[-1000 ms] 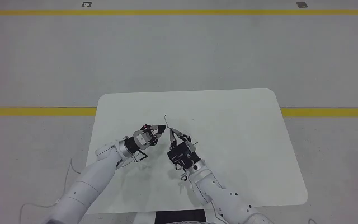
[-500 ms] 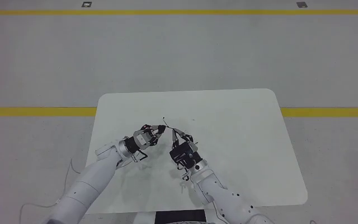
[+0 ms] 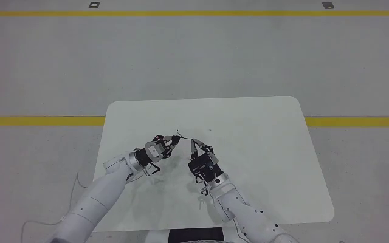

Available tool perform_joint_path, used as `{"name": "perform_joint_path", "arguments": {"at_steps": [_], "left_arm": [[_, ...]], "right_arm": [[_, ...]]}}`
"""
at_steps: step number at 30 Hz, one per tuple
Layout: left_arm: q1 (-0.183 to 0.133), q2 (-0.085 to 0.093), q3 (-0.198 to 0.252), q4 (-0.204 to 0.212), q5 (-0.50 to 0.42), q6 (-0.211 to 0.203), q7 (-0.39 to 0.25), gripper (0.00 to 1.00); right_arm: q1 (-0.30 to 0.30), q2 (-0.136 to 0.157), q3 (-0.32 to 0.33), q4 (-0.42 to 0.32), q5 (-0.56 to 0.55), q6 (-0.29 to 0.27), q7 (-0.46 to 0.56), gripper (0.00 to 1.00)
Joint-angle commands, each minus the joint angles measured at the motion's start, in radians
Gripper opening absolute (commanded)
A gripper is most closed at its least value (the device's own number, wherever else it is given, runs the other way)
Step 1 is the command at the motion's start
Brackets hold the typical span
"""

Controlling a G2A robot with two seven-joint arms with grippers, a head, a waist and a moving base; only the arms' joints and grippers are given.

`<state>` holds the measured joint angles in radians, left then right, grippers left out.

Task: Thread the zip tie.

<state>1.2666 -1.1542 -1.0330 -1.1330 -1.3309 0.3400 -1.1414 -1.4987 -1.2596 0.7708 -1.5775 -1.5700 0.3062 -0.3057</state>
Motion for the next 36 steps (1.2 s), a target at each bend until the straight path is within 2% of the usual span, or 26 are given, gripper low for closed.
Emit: {"name": "perform_joint_path", "arguments": {"at_steps": [1,36], "left_arm": [[0.000,0.000,0.000,0.000,0.000,0.000,0.000,0.00],[0.000,0.000,0.000,0.000,0.000,0.000,0.000,0.00]], "right_arm": [[-0.001,0.001,0.003,0.000,0.000,0.000,0.000,0.00],[-0.038,0.005,0.059,-0.011,0.000,-0.003,-0.007,0.00]]}}
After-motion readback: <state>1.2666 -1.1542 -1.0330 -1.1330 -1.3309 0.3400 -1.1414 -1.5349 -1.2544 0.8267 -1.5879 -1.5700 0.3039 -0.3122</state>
